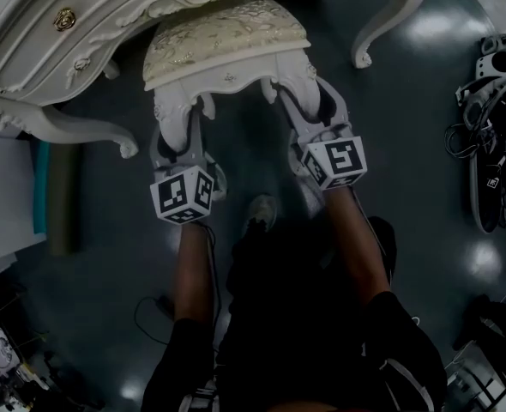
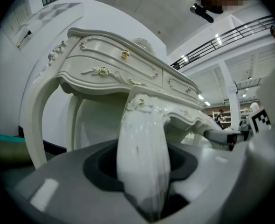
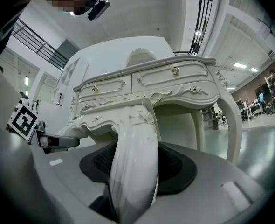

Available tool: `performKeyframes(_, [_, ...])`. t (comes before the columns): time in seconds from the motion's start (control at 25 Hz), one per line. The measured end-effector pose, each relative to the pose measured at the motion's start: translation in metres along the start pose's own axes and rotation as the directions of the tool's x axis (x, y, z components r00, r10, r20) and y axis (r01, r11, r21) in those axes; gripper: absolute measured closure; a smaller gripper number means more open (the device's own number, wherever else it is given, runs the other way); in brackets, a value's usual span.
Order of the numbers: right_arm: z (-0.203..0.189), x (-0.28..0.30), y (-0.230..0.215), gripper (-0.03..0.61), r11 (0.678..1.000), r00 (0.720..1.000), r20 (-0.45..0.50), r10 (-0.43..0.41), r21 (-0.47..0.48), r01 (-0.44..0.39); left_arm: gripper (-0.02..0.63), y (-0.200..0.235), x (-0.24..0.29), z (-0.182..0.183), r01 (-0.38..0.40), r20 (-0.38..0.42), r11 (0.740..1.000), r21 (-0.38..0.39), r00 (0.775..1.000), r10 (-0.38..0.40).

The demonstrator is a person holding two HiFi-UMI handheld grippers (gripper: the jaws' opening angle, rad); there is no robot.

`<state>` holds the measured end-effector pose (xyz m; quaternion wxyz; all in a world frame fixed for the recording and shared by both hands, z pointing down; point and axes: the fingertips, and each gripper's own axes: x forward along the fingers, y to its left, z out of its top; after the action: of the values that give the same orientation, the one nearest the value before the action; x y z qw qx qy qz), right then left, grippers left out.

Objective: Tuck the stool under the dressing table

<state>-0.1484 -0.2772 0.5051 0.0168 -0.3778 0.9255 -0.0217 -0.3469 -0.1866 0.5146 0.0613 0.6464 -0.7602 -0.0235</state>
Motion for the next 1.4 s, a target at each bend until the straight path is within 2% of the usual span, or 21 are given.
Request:
performKeyframes(0.4, [-0.004,0.008,-0.001,0.339,1.000,1.000,-0.003,0.015,-0.008,-0.015,0.394,0.003,0.008,-0.003,0.003,0.022,1.000,0.012,1.000,-0.004])
performKeyframes(0.64, [-0.018,-0.026,0.008,0.337,1.000,0.998,-0.054,0.029,-0.004,-0.029,0.391,-0.007,-0.022,-0.018,0.015,0.047,0.999,0.041,0.999,-0.017])
performKeyframes(0.84, [-0.029,-0.049,0.016,0.336,0.999,0.993,-0.115,0.032,0.000,-0.032,0.388,-0.012,-0.044,-0.032,0.030,0.002,0.998,0.061,1.000,-0.030])
performKeyframes(1.16, [-0.047,-0.081,0.035,0.333,1.000,0.985,-0.172,0.020,0.002,-0.020,0.380,-0.010,-0.085,-0.069,0.041,-0.134,0.997,0.071,0.990,-0.031])
performKeyframes(1.4, [-0.061,-0.103,0.041,0.333,0.999,0.981,-0.192,0.035,-0.012,-0.038,0.373,-0.019,-0.113,-0.067,0.057,-0.137,0.995,0.083,0.989,-0.046])
